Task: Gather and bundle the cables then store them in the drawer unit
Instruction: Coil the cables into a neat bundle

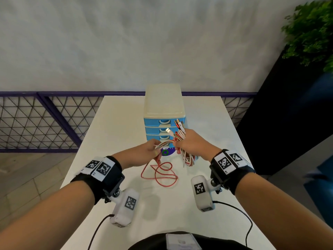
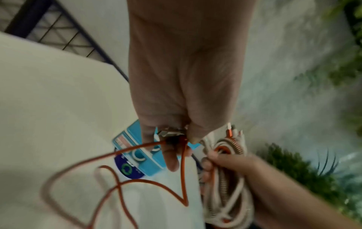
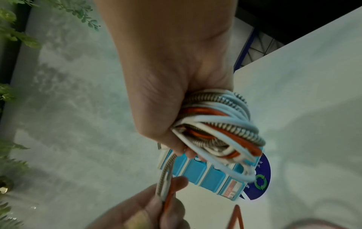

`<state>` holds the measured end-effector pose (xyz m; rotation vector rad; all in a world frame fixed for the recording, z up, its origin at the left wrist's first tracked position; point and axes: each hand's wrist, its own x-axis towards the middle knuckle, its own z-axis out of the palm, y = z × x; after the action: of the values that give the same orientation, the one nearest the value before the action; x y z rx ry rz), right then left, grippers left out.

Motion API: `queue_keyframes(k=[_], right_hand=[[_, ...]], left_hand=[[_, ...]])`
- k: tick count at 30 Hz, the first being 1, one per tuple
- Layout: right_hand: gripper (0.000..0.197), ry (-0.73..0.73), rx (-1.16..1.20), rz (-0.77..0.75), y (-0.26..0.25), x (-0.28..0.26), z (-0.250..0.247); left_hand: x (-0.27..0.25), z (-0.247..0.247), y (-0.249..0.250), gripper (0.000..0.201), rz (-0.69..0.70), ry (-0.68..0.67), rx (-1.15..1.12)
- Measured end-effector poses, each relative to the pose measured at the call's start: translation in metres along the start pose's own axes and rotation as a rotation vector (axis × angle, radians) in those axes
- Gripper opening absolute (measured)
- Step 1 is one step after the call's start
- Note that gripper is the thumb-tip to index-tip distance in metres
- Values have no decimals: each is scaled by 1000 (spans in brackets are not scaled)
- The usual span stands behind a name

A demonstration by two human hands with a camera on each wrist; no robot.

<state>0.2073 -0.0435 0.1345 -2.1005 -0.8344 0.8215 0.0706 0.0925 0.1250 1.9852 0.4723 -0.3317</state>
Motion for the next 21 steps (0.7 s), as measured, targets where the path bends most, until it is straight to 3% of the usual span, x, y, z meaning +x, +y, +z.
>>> queue_keyframes(k=[2,6,9,11,14,16,19,21], right_hand=[[4,91,33,10,3,4,4],[7,180,239,-34,-1,8,14],[10,75,555,-69,-7,2,17],[12,-22,846,-12,-4,-2,16],[23,-125,1088,73,-1,-3,14],[35,-154,1172,72,-1,-3,13],[70,-202,1098,83,-3,-3,13],[79,-215,1065,70,-5,-1,14]], left_hand=[[0,5,9,18,0,30,-160],[3,19,33,21,55,243,-303],[4,29,41,17,182,347,-235],[4,31,43,10,250,391,-109],[6,32,43,14,298,435,29],[6,33,42,16,313,468,99],[8,35,46,21,324,477,148],[8,35,48,29,338,496,137]])
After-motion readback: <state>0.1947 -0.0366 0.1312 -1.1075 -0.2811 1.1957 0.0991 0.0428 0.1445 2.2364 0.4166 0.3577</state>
